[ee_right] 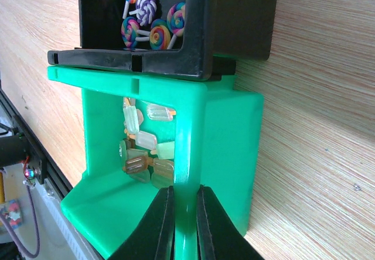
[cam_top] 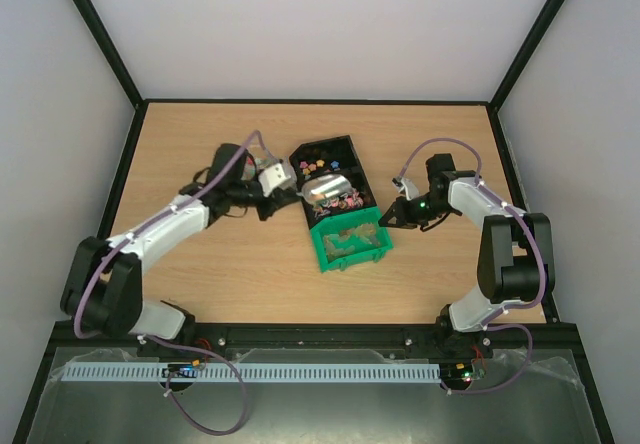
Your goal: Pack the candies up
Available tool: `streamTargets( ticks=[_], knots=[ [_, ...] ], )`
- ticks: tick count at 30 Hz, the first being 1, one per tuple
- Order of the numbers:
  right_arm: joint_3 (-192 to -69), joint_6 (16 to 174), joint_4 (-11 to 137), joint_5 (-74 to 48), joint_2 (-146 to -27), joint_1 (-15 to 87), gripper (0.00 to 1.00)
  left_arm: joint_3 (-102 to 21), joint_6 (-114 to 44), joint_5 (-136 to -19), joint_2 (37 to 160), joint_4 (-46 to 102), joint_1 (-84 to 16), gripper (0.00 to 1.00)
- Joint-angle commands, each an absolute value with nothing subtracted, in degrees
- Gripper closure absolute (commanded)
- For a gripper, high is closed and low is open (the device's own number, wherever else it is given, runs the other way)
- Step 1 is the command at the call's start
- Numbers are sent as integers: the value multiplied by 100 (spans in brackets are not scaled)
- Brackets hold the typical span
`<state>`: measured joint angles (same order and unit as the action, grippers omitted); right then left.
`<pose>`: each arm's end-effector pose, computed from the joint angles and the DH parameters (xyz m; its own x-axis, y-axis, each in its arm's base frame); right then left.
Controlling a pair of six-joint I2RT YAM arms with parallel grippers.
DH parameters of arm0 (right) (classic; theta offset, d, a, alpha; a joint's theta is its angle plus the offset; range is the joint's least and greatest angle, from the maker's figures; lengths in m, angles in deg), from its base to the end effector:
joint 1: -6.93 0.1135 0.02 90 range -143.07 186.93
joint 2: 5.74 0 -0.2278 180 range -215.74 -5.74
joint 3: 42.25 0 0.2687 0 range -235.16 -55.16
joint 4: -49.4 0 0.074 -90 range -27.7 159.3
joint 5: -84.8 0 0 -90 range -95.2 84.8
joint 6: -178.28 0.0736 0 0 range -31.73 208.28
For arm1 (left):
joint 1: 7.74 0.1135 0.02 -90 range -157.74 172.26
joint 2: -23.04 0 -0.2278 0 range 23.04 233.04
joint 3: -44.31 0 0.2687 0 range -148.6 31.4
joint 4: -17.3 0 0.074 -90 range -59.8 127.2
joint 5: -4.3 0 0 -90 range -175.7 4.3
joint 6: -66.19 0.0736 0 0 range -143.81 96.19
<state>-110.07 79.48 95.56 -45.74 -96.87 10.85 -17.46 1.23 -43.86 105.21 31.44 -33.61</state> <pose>0.3128 0.0694 0.1132 -0.8806 -0.1769 -0.4397 -0.4190 0.7241 0.5479 0.2907 -0.1956 0.1725 -0.1154 0.4064 -0.9064 0.9584 0.2854 0.0060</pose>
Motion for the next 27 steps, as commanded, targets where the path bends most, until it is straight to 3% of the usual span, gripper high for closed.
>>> streamTargets(
  ticks=[1, 12, 27],
  knots=[
    [-11080, 7749, 9703, -4091, -9770, 1027, 98, -2431, 213, -4111, 10224, 4708, -2605, 98],
    [-11091, 7639, 9789, -3868, -9613, 1027, 95, -4283, 1546, -4915, 11328, 7245, -685, 98],
    [-11066, 7581, 9803, -3860, -9505, 1018, 93, -5206, 1842, -6242, 12113, 7813, -466, 98]
  ],
)
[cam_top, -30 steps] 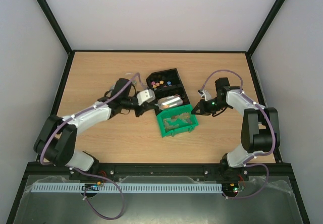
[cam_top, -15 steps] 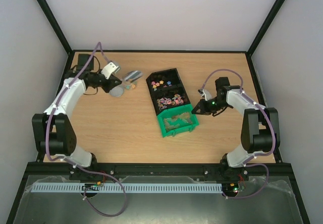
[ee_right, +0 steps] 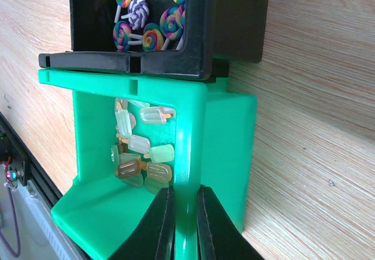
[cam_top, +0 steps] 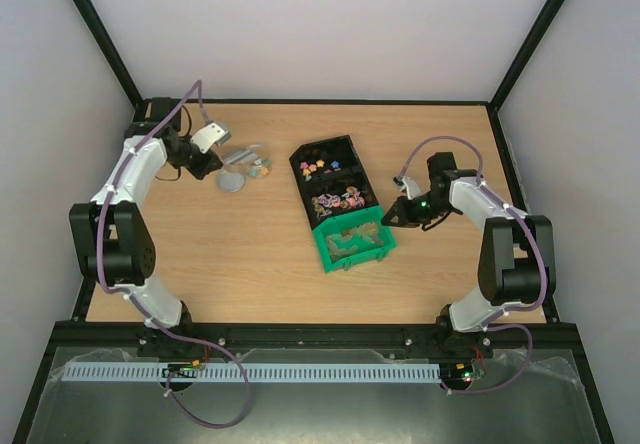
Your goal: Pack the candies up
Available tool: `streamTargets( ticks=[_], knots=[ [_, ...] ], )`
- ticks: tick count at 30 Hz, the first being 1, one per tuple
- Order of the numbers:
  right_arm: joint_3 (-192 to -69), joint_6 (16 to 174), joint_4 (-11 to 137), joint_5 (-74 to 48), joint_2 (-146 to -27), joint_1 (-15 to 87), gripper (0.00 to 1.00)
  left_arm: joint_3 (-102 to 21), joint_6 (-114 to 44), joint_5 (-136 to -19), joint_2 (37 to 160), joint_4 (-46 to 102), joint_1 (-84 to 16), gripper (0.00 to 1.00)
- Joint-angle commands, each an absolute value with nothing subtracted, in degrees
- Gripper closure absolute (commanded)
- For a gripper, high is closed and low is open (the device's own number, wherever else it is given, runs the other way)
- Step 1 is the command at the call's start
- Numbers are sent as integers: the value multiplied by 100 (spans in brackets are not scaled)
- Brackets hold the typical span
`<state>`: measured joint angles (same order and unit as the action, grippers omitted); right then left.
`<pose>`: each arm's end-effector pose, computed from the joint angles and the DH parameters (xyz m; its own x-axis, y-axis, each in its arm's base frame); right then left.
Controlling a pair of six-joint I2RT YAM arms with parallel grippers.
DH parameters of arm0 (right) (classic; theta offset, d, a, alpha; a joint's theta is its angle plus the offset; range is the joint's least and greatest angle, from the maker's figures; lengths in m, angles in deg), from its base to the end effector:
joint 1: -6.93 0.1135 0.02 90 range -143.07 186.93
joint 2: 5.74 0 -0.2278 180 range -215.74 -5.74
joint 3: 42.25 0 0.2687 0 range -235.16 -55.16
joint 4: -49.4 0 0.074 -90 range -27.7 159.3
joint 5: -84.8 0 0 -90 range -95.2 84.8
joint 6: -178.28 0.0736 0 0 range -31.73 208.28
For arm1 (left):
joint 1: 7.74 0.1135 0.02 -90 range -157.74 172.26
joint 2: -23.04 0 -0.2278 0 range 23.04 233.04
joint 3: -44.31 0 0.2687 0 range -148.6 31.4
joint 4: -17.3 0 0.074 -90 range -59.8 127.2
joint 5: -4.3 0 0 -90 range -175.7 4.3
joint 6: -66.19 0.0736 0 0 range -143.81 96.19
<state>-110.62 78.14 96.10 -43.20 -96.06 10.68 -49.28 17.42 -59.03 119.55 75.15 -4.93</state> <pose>0.3149 0.0660 0.1179 -0.8664 -0.1958 -0.4593 -0.4345 0.7489 0.5004 0.3836 -0.0142 0.2042 -0.5401 0.5632 -0.6254 0.7062 0.7075 0.0273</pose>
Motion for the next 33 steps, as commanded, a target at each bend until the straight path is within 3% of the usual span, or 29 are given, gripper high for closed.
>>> streamTargets(
  ticks=[1, 33],
  knots=[
    [-11064, 7580, 9807, -3858, -9505, 1018, 93, -5266, 1838, -6291, 12158, 7835, -466, 98],
    [-11079, 7491, 9886, -3926, -9522, 992, 91, -6689, 2207, -7657, 13033, 8887, -1063, 98]
  ],
)
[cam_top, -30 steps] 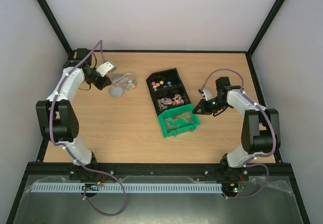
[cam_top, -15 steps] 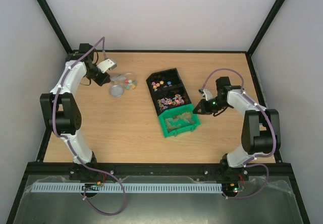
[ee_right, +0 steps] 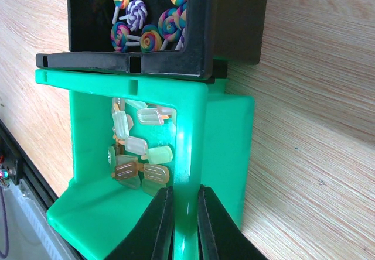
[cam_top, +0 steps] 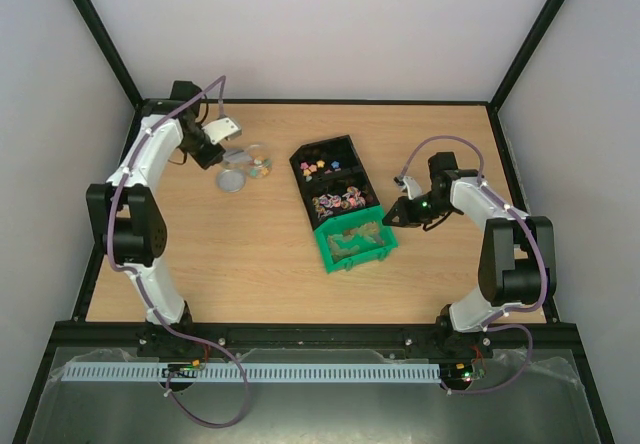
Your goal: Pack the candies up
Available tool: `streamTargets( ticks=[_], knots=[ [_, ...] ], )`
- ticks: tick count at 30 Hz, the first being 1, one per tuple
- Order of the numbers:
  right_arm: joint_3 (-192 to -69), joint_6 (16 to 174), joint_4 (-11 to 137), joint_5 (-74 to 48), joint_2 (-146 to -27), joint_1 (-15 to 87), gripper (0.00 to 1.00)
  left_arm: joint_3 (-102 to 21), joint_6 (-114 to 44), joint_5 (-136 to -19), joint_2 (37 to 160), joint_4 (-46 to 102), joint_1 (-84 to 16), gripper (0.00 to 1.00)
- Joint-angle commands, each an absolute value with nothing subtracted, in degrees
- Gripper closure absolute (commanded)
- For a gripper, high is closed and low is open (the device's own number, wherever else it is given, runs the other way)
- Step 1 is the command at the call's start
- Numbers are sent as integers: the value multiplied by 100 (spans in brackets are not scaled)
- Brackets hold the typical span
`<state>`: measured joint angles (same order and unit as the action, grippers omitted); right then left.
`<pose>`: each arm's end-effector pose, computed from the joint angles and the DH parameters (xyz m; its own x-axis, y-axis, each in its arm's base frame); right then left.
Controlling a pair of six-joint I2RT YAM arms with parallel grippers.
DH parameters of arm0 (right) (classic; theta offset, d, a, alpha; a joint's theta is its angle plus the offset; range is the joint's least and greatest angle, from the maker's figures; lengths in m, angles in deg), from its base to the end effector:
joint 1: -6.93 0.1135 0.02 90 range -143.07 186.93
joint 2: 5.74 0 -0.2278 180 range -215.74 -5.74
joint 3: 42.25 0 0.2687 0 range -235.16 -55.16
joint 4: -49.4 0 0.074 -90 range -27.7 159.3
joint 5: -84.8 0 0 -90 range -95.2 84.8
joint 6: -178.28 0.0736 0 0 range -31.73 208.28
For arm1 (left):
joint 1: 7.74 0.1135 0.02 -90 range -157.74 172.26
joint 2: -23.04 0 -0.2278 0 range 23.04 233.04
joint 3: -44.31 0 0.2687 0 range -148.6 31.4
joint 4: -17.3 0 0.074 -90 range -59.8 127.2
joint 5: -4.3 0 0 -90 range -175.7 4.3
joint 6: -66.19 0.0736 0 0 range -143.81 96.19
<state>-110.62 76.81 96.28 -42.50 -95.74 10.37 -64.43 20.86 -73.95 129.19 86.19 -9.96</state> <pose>0.3151 0.0636 0.1189 -0.8567 -0.2100 -0.4711 -0.4486 0.7540 0.4798 0.4096 -0.0309 0.2107 -0.5665 0.7108 -0.4169 0.7284 0.6686 0.1500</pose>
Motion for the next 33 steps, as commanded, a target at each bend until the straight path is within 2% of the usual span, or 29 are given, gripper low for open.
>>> streamTargets(
  ticks=[1, 15, 22, 26, 29, 33],
  knots=[
    [-11083, 7492, 9891, -3930, -9521, 992, 91, -6732, 2207, -7675, 13046, 8911, -1076, 98],
    [-11084, 7483, 9898, -3922, -9495, 982, 88, -6952, 2371, -7942, 12890, 9068, -1187, 98],
    [-11079, 7478, 9904, -3929, -9493, 983, 87, -6741, 2613, -7213, 12610, 8955, -1152, 98],
    [-11072, 7485, 9894, -3944, -9499, 982, 87, -6255, 2701, -6006, 11884, 8478, -1081, 98],
    [-11072, 7483, 9910, -3976, -9542, 983, 87, -6180, 2662, -5765, 11501, 8655, -1527, 98],
    [-11091, 7494, 9921, -4033, -9593, 983, 87, -6340, 2592, -6541, 11101, 9341, -2689, 98]
  ],
)
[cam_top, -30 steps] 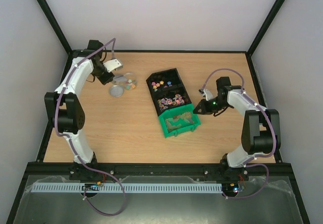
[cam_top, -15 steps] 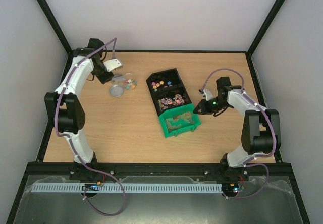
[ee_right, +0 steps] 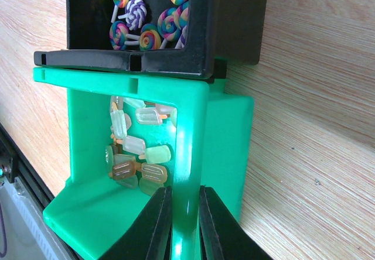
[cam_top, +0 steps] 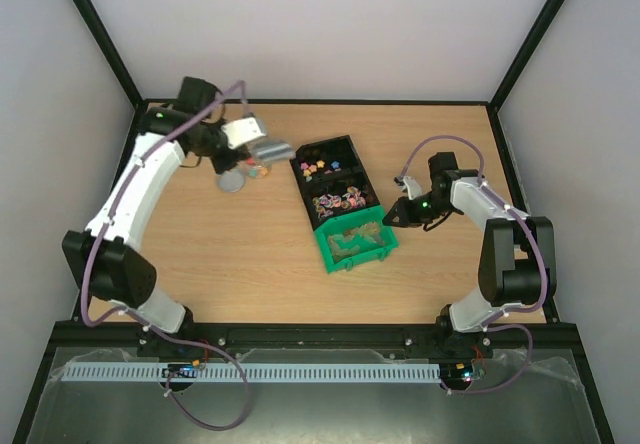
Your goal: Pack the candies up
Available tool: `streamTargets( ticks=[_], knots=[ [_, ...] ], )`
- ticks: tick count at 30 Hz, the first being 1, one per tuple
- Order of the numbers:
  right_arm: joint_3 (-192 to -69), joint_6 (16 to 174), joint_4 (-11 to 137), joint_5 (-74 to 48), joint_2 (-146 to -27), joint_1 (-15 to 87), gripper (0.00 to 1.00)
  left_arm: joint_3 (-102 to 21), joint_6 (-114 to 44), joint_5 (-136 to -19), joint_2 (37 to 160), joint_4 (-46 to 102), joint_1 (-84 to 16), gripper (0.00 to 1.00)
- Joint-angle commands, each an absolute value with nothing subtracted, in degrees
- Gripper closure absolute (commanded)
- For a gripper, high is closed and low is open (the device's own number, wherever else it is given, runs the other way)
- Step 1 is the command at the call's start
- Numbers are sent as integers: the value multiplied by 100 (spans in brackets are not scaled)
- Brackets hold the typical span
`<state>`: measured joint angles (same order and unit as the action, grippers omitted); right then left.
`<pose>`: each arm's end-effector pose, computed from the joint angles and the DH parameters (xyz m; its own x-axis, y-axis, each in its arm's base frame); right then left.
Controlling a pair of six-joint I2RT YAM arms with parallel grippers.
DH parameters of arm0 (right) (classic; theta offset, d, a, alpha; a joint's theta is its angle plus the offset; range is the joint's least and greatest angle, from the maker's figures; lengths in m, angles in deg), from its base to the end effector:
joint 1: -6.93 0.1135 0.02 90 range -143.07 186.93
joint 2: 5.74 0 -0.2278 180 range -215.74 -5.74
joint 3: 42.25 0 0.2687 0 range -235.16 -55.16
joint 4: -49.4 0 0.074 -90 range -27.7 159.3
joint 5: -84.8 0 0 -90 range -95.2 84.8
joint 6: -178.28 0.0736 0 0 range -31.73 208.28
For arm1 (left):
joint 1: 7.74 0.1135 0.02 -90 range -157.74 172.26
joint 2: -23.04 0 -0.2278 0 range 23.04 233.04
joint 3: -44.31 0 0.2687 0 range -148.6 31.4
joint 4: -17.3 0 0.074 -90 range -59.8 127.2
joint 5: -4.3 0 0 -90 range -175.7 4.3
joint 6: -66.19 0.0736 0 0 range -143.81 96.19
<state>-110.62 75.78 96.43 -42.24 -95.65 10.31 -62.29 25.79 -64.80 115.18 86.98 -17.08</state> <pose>0.3149 0.0630 0.1191 -0.8495 -0.2232 -0.4781 -0.4616 0.7534 0.4684 0.3610 -0.0860 0.2910 -0.2569 0.7632 -0.5928 0.8456 0.4745 0.2445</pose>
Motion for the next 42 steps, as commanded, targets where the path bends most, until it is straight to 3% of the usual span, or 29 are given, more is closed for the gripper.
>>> streamTargets(
  ticks=[1, 7, 16, 26, 42],
  knots=[
    [-11095, 7496, 9922, -4034, -9606, 983, 88, -6381, 2480, -6753, 11037, 9513, -2990, 98],
    [-11088, 7503, 9943, -4102, -9629, 983, 90, -6322, 1651, -7656, 10888, 10404, -4537, 98],
    [-11108, 7465, 10022, -4340, -9619, 983, 99, -6202, 1071, -9285, 11139, 10447, -6219, 98],
    [-11073, 7525, 10037, -4431, -9631, 983, 99, -6521, 1113, -9734, 12044, 10446, -6626, 98],
    [-10922, 7997, 9804, -4338, -9426, 983, 99, -6788, 1238, -8746, 13505, 10315, -6728, 98]
  ],
)
